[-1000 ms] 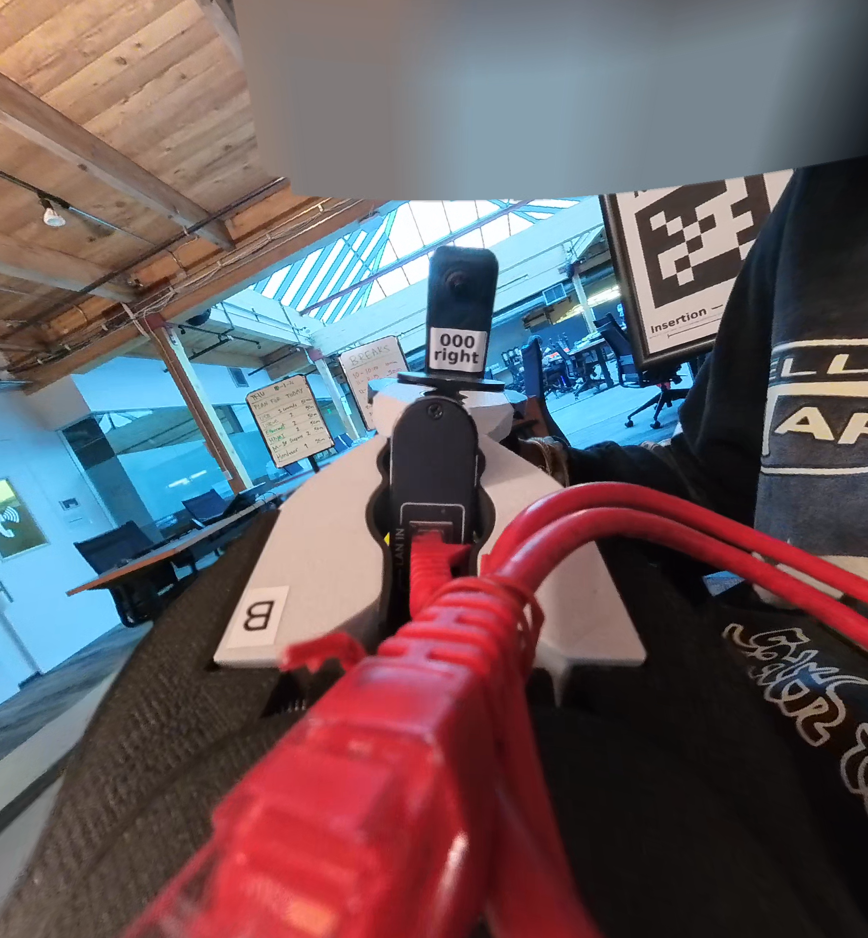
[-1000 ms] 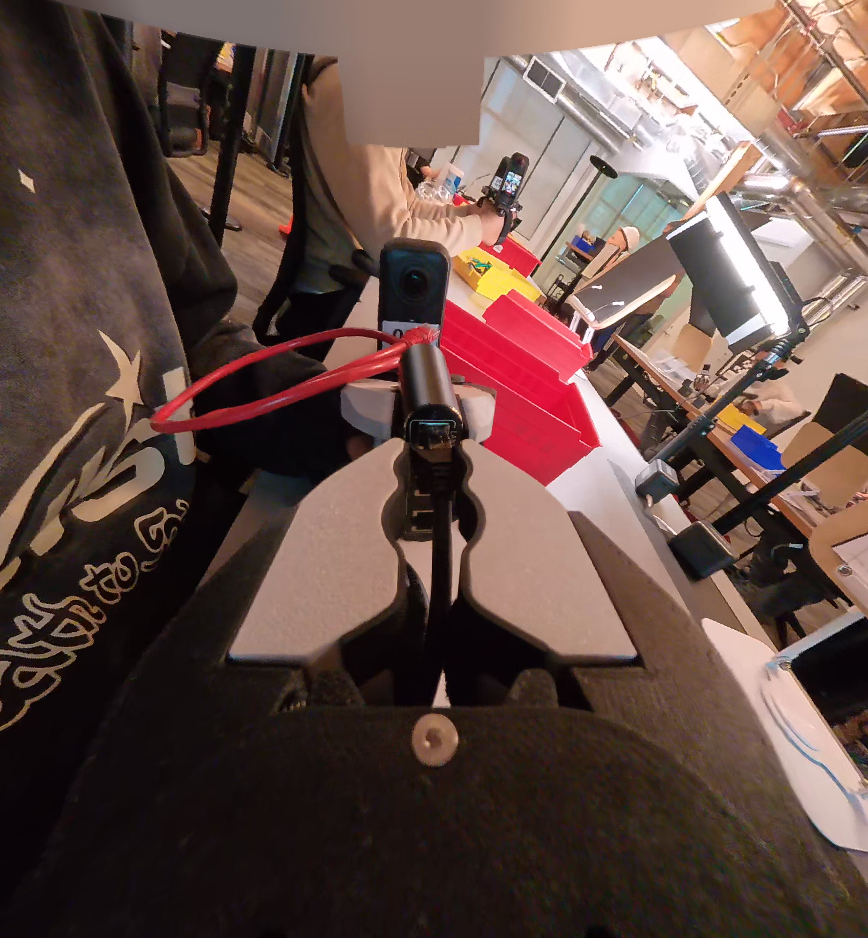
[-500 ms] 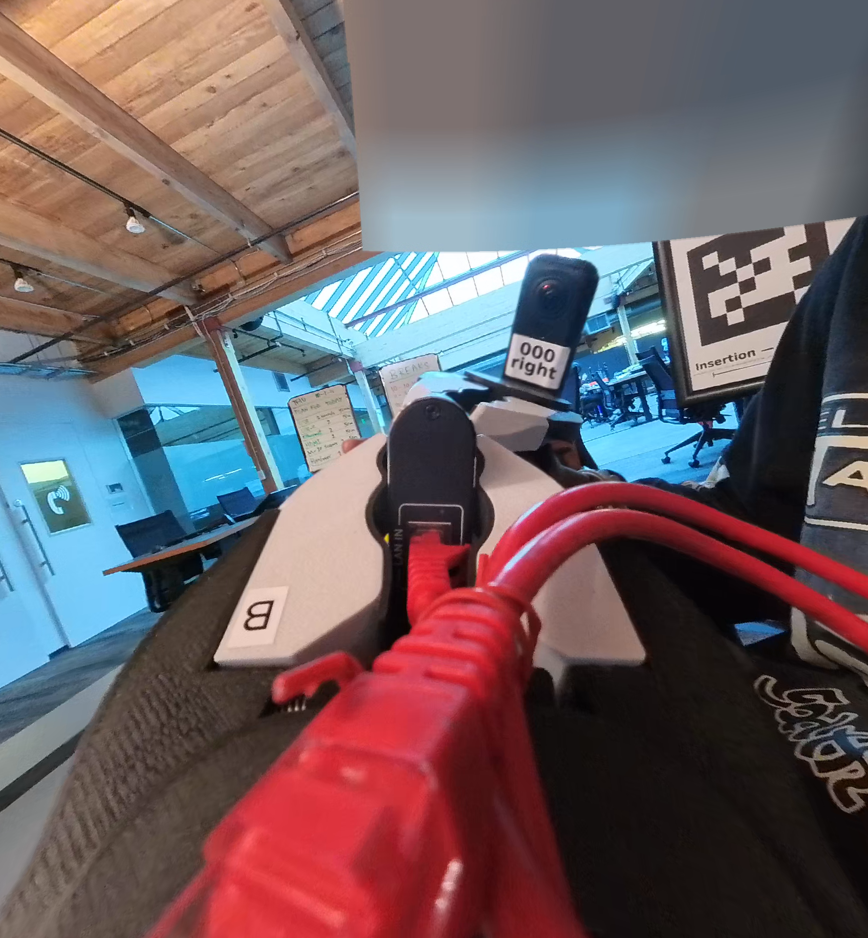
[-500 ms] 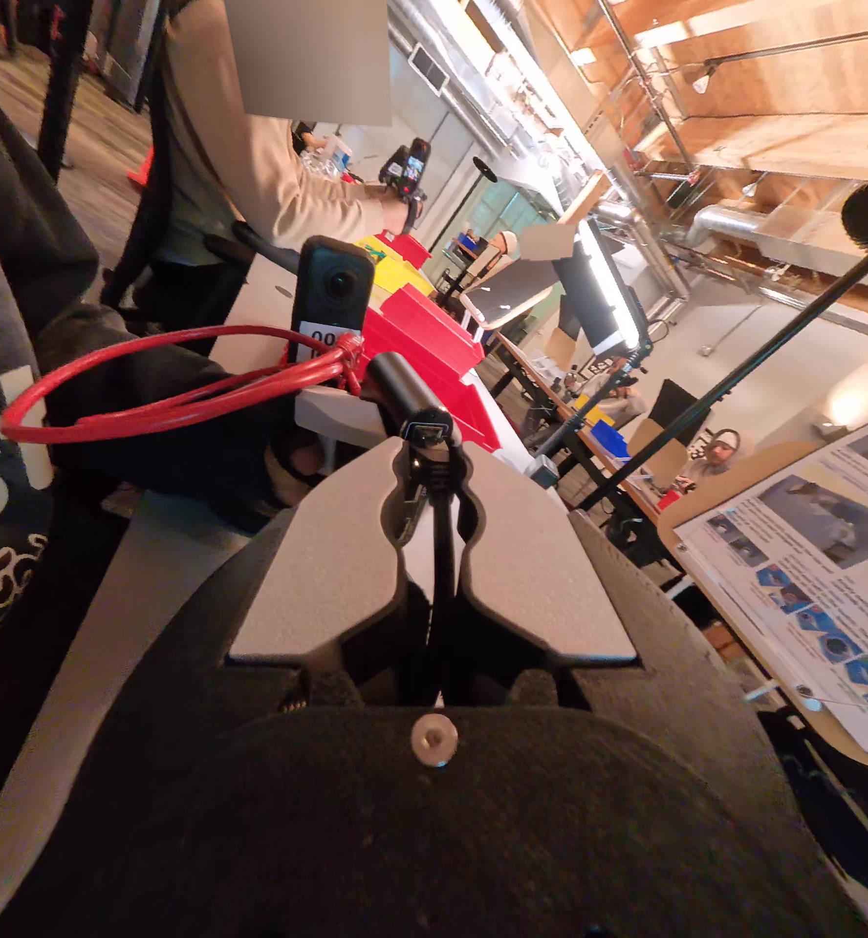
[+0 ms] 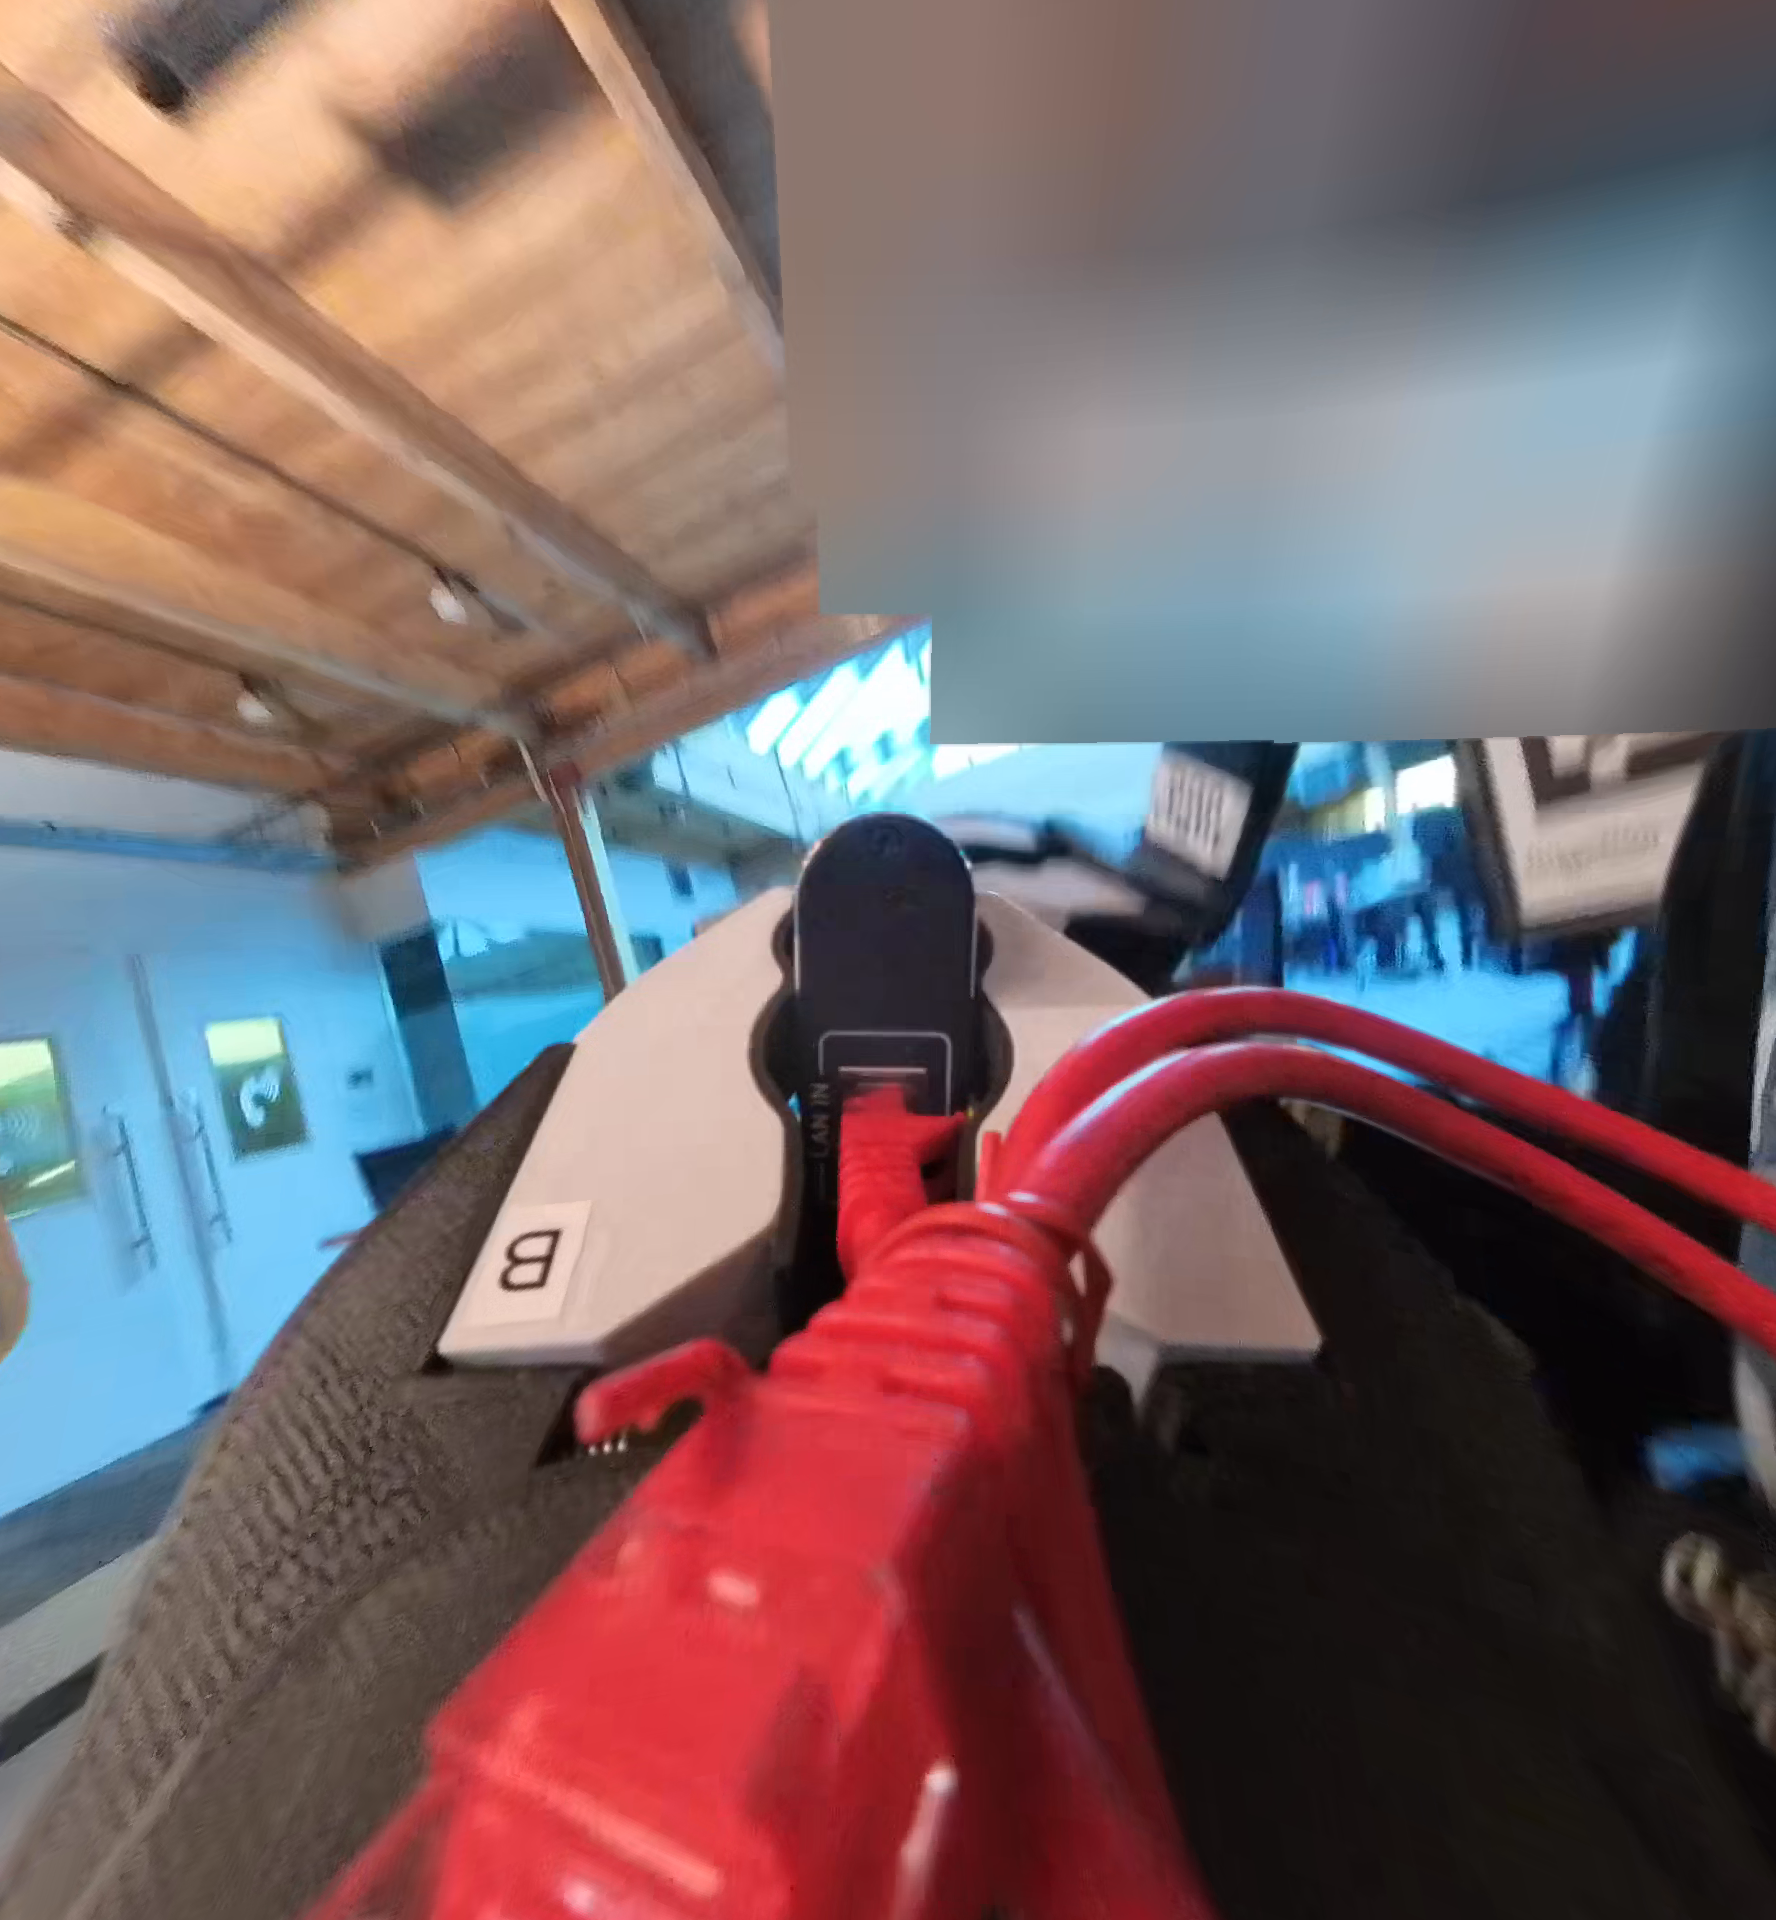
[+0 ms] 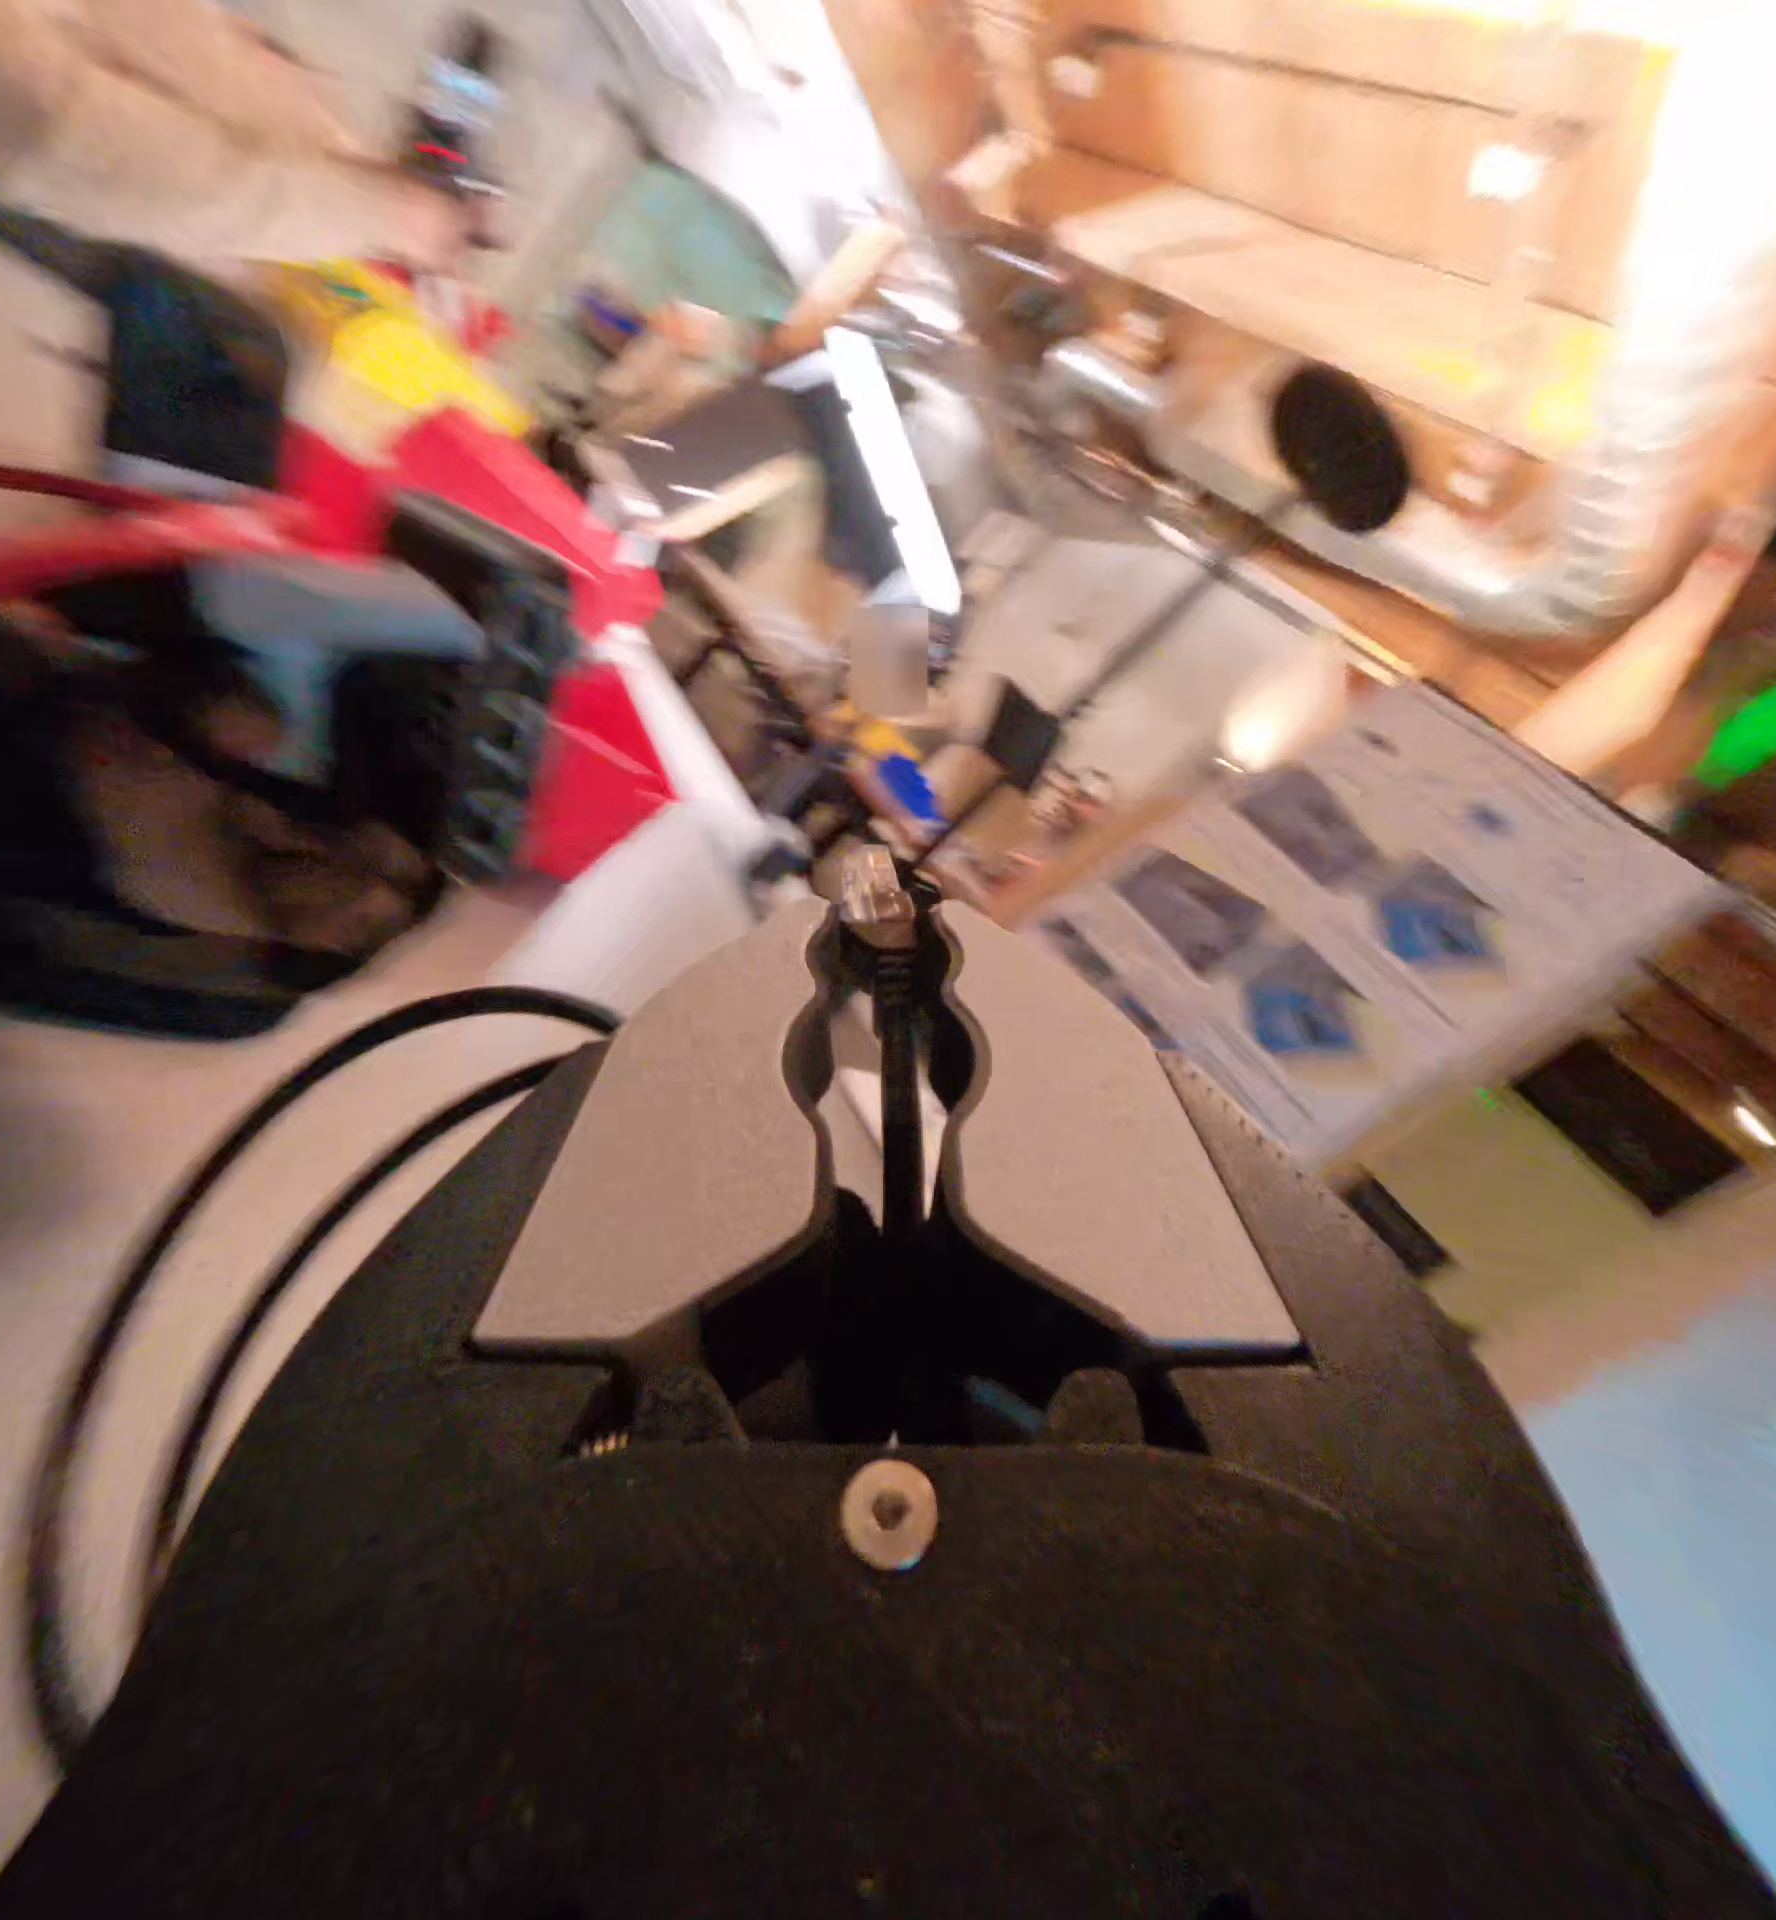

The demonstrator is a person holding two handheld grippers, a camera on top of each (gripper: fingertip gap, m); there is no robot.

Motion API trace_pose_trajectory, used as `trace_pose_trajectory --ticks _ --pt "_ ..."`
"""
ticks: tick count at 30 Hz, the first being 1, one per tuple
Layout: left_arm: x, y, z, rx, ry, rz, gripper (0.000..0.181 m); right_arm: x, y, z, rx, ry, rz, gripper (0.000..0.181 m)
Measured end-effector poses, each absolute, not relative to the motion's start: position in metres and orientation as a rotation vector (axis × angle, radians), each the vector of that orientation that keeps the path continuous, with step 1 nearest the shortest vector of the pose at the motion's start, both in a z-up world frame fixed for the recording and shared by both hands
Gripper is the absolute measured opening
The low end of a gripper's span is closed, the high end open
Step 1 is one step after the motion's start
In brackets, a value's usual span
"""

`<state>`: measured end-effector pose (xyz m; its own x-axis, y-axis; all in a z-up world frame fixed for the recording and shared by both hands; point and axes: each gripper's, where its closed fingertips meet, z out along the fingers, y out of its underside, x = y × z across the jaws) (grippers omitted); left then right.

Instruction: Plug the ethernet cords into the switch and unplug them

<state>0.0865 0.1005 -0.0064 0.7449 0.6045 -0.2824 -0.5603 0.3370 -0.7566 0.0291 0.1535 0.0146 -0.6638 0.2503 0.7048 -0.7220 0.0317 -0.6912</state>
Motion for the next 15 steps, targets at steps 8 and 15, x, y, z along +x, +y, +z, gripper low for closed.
trace_pose_trajectory --ticks 8,15 --pt "0.079 0.098 -0.008 -0.975 -0.092 0.660 0.026 -0.011 0.291 0.099 0.193 -1.308 1.712 0.013" --pt "0.073 0.097 -0.013 -1.006 -0.130 0.667 0.026 -0.062 0.378 0.101 -0.090 -1.223 1.544 0.013"
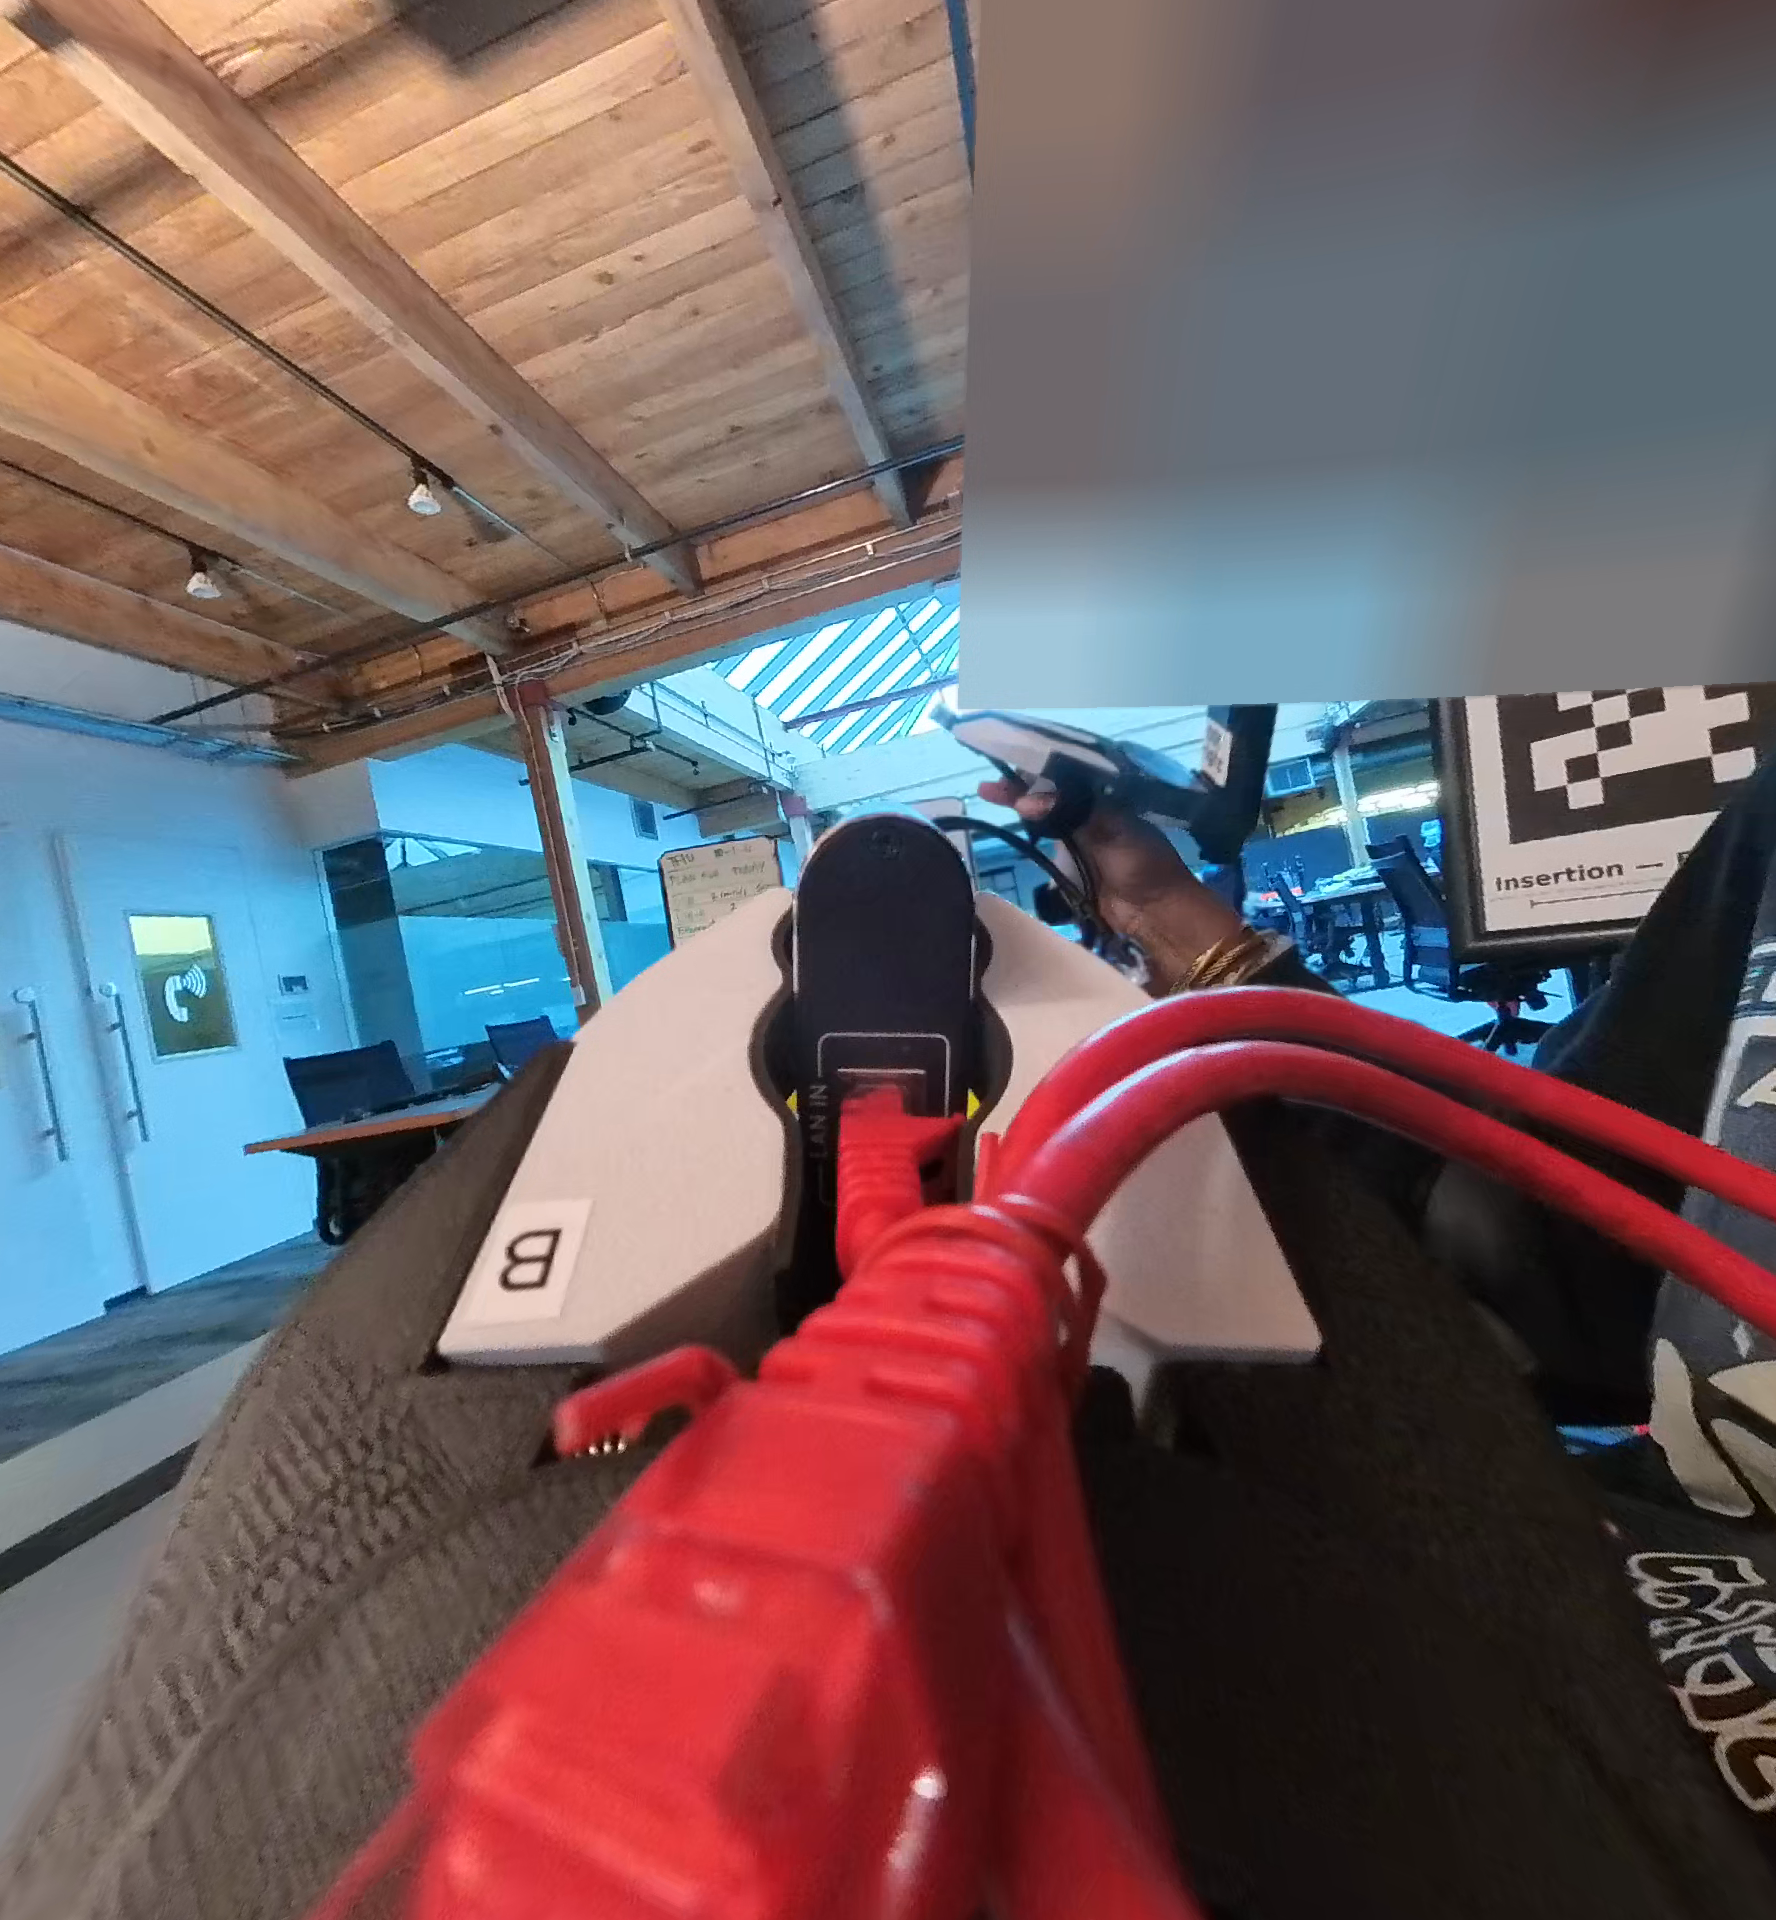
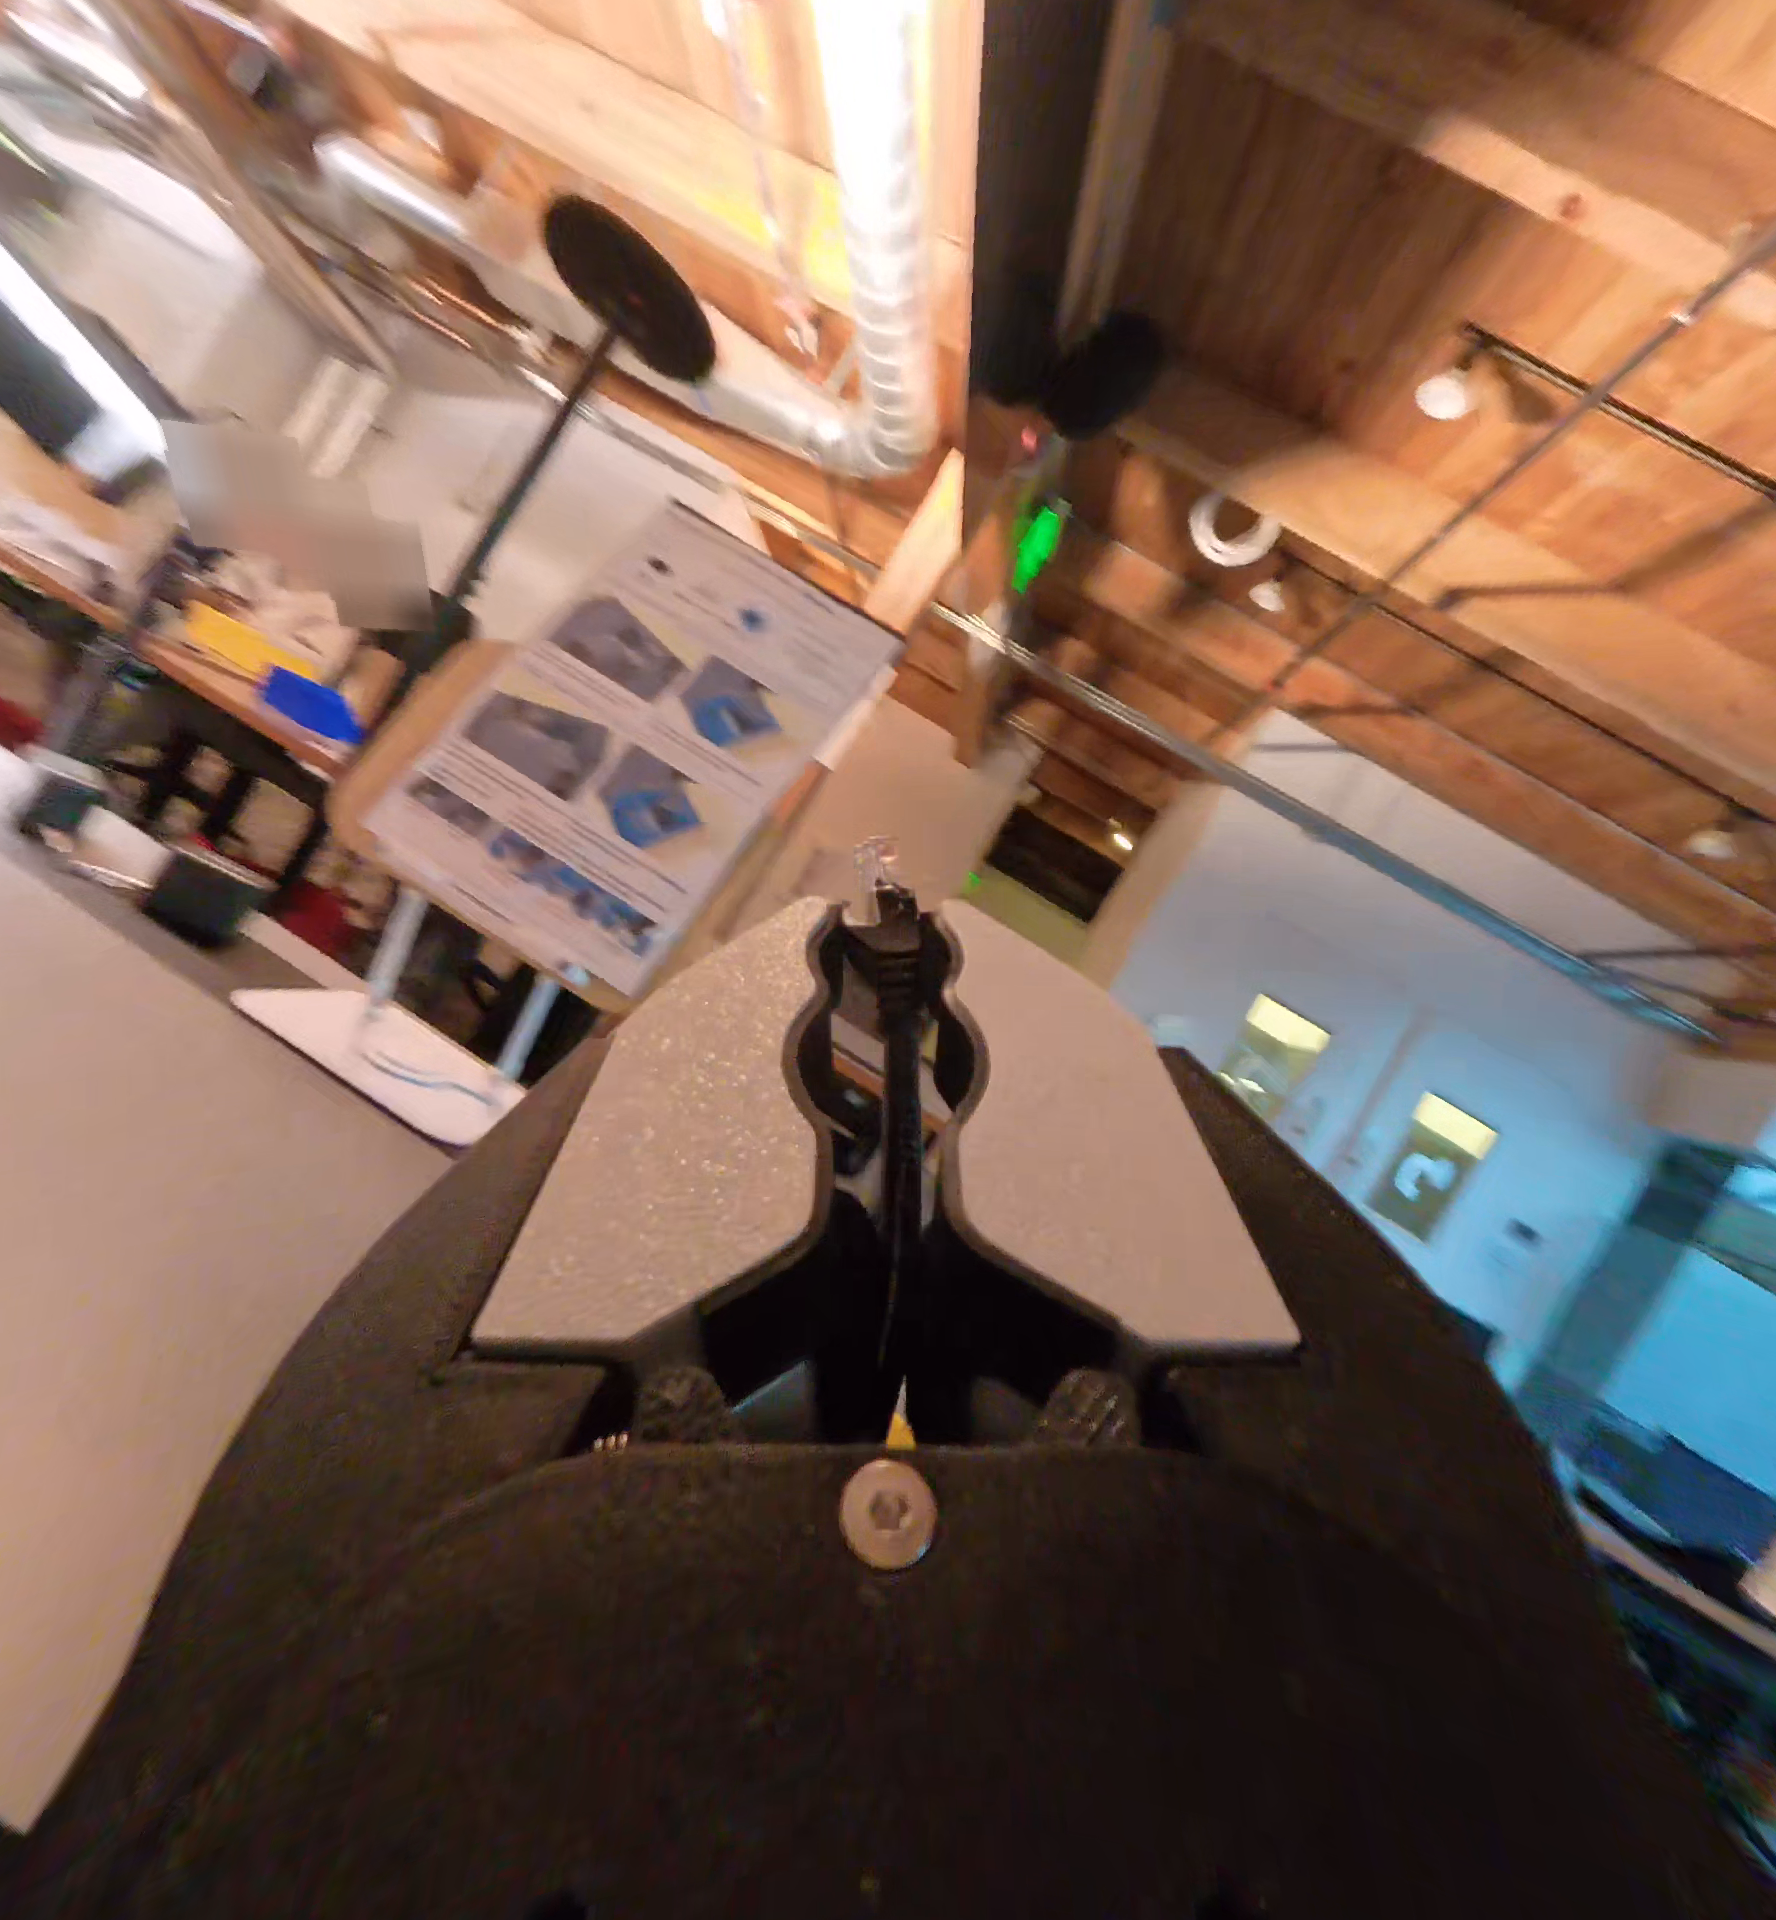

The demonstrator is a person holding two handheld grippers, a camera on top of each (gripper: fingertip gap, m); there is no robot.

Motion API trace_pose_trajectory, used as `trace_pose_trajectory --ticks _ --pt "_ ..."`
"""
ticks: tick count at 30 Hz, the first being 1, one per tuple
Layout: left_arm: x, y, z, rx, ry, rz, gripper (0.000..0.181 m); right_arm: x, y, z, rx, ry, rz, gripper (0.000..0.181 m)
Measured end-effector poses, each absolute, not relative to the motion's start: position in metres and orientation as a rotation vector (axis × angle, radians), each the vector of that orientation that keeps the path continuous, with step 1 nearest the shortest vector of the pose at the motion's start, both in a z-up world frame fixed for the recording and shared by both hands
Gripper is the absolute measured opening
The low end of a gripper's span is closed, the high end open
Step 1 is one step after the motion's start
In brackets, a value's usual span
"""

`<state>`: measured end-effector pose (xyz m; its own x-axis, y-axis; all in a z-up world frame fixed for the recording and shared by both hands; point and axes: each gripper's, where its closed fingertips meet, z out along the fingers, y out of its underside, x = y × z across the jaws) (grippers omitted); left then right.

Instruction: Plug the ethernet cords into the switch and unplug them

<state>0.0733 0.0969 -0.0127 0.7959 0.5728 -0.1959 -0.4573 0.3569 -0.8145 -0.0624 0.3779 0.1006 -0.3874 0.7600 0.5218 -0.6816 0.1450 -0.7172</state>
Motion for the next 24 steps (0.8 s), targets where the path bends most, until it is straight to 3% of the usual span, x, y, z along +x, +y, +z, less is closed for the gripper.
trace_pose_trajectory --ticks 7,18,24 --pt "0.068 0.100 -0.017 -1.039 -0.151 0.696 0.027 -0.133 0.424 0.055 -0.222 -1.261 1.323 0.014" --pt "0.065 0.099 -0.019 -1.056 -0.170 0.706 0.027 -0.197 0.399 -0.052 -0.117 -1.713 1.066 0.015" --pt "0.061 0.098 -0.021 -1.066 -0.194 0.705 0.027 -0.212 0.411 -0.075 -0.219 -1.821 0.800 0.039"
